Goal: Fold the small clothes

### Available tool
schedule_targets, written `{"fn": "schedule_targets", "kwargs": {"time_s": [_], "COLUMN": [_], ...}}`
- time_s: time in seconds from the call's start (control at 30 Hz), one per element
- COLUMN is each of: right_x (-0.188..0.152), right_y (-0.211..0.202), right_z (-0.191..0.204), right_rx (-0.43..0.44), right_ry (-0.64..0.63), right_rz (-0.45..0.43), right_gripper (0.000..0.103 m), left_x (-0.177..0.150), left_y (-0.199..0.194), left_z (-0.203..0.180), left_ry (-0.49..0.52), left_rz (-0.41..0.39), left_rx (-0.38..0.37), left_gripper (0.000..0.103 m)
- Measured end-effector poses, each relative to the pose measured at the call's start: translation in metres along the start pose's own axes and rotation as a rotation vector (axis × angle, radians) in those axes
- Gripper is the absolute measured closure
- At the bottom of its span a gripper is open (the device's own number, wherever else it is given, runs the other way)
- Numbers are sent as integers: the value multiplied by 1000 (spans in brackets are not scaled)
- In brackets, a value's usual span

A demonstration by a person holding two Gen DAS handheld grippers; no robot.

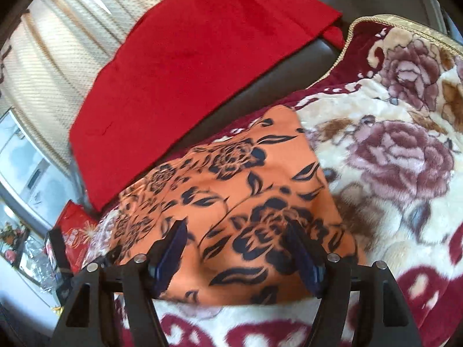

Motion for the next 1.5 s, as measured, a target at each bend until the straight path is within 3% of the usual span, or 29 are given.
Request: {"fn": "schedule_targets", "kwargs": {"time_s": [0.13, 0.17, 0.27, 0.37, 0.43, 0.5, 0.57, 0.6, 0.63, 0.7, 0.77, 0.83, 0.93, 1.03, 1.1, 1.13, 1.2, 1.3, 1.43, 1.5], "right_x": [-8, -6, 6, 19, 21, 17, 2, -12, -16, -12, -10, -6, 3, -3, -18, -25, -25, -22, -14, -16], "right_y": [2, 1, -16, -35, -40, -33, -12, 6, 12, 11, 7, 0, -13, -9, 7, 16, 15, 6, -13, -10], "right_z": [-3, -5, -6, 6, 18, 23, 17, 8, 2, 3, 4, 3, 20, 32, 26, 23, 30, 39, 53, 59], "right_rx": [-35, -34, -36, -51, -29, 9, 9, -19, -41, -49, -43, -39, -15, 21, -3, -21, -51, -39, 23, 28], "right_ry": [-19, -14, -2, -72, -113, -115, -90, -68, -64, -73, -63, -28, -82, -102, -80, -82, -130, -138, -137, -150], "right_rz": [30, 26, -60, -164, -194, -156, -39, 63, 84, 65, 59, 25, -77, -59, 26, 64, 46, 5, -83, -75], "right_gripper": [30, 30, 30, 30, 30, 29, 29, 29, 29, 29, 29, 29, 29, 29, 29, 29, 29, 28, 29, 29], "left_x": [12, 9, -20, -17, -16, -9, -2, 2, 3, -2, -19, -18, -15, -2, 7, 9, 3, -2, 17, 13], "left_y": [-24, -23, 6, 4, 1, -6, -14, -18, -18, -5, 12, 11, 7, -5, -11, -10, 1, 5, -15, -9], "left_z": [-10, -17, -39, -39, -47, -54, -62, -65, -66, -65, -67, -64, -68, -61, -51, -43, -27, -15, 7, 13], "left_ry": [8, 27, 108, 22, 46, 82, 110, 122, 128, 139, 119, 86, 155, 124, 115, 136, 169, 122, 110, 100], "left_rz": [-111, -98, 71, 41, 51, -10, -57, -84, -96, -39, 78, 88, 117, 61, 18, 1, 19, 58, -66, -39], "left_rx": [-34, -47, -86, -106, -127, -126, -133, -134, -125, -104, -144, -165, -190, -189, -150, -84, 4, -9, 80, 85], "left_gripper": [7, 6, 6, 6, 6, 6, 6, 6, 6, 6, 6, 6, 6, 6, 6, 6, 6, 6, 6, 4]}}
Point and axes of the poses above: each gripper's, at about its wrist camera, not at the fingertips, and y roughly the way its jaws point, z to its left, x to its top, the point moved 9 cm from there along y, roughly the way its jaws point, and after that the axes turned 8 degrees about -z, right-handed, at the moved point
